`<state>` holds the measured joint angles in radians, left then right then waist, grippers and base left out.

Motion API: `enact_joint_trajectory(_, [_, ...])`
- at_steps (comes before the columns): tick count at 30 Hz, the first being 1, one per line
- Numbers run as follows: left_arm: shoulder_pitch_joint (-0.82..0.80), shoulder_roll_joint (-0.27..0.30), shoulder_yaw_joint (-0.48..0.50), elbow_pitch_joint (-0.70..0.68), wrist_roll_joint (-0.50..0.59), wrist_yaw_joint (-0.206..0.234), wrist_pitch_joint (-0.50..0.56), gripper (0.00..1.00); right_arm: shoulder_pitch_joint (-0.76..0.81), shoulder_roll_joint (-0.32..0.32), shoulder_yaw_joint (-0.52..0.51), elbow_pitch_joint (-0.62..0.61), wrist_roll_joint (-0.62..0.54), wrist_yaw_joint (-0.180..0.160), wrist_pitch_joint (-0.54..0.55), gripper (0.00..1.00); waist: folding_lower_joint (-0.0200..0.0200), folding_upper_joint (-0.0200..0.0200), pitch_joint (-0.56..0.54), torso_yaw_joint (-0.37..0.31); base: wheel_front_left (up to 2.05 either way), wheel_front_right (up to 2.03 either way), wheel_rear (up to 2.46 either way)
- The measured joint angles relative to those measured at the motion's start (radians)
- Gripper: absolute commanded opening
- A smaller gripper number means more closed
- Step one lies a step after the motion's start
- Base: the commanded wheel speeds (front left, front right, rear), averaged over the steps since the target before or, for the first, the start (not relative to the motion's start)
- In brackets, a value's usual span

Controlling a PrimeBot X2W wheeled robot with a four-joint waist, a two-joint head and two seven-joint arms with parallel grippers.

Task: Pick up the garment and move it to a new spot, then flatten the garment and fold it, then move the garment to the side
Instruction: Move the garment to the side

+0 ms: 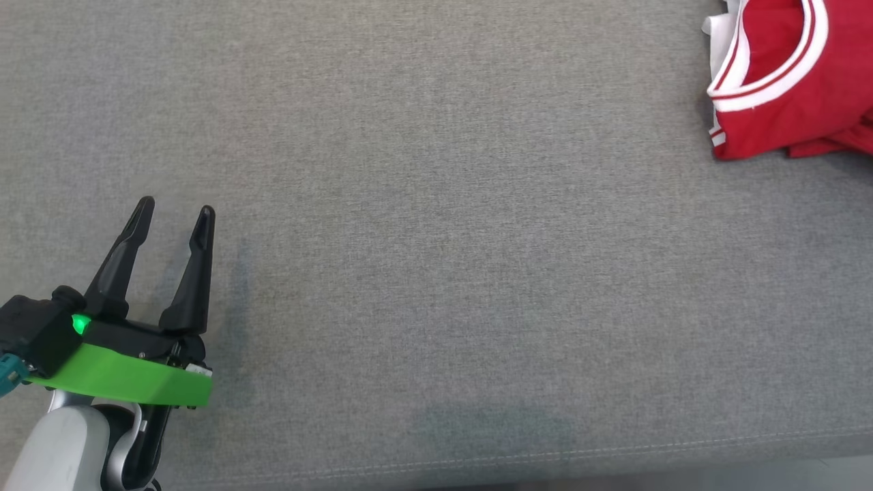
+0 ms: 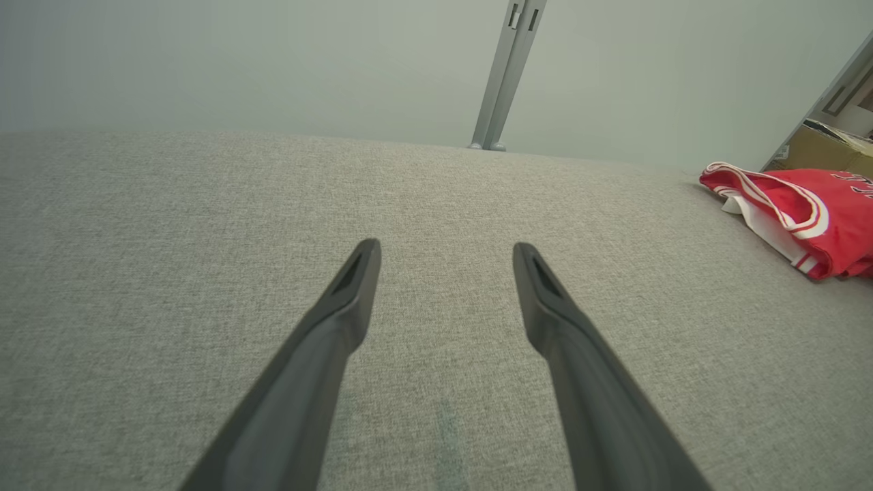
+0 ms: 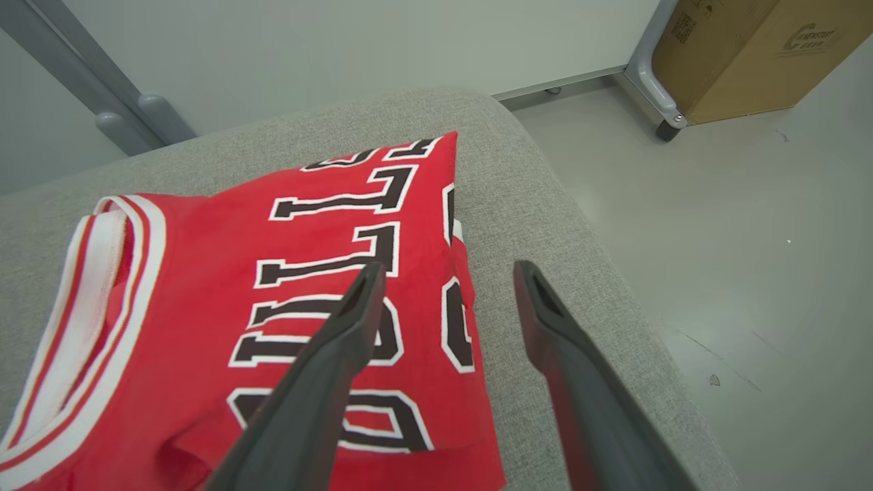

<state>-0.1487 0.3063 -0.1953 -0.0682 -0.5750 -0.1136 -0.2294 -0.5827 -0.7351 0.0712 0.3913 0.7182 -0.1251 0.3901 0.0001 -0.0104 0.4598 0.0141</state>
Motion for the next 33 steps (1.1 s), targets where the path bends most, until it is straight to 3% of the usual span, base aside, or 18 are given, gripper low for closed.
enact_joint_trajectory(9, [0.000, 0.002, -0.002, 0.030, 0.004, 0.000, 0.001, 1.00, 0.066, 0.094, -0.004, 0.006, -0.052, 0.000, -0.213, 1.00, 0.0000, 0.0001, -0.039, -0.043, 0.00, 0.00, 0.00])
enact_joint_trajectory(13, [0.001, -0.005, -0.001, 0.071, 0.018, 0.000, -0.002, 1.00, 0.088, 0.113, 0.012, -0.066, -0.103, 0.000, -0.346, 1.00, 0.0000, 0.0000, -0.080, -0.052, 0.00, 0.00, 0.00])
enact_joint_trajectory(19, [0.016, -0.028, 0.037, 0.127, 0.052, 0.049, -0.014, 1.00, 0.157, 0.161, 0.027, -0.198, -0.159, 0.000, -0.519, 1.00, -0.0001, 0.0000, -0.161, -0.057, 0.00, 0.00, 0.00])
enact_joint_trajectory(27, [0.092, -0.042, 0.036, 0.202, 0.090, 0.084, -0.019, 1.00, 0.356, 0.270, 0.085, -0.223, -0.193, 0.000, -0.626, 1.00, -0.0001, 0.0000, -0.264, -0.047, 0.00, 0.00, 0.00])
enact_joint_trajectory(33, [0.159, -0.060, 0.037, 0.253, 0.091, 0.104, -0.019, 1.00, 0.508, 0.351, 0.145, -0.222, -0.233, 0.000, -0.627, 1.00, -0.0001, 0.0000, -0.354, -0.030, 0.00, 0.00, 0.00])
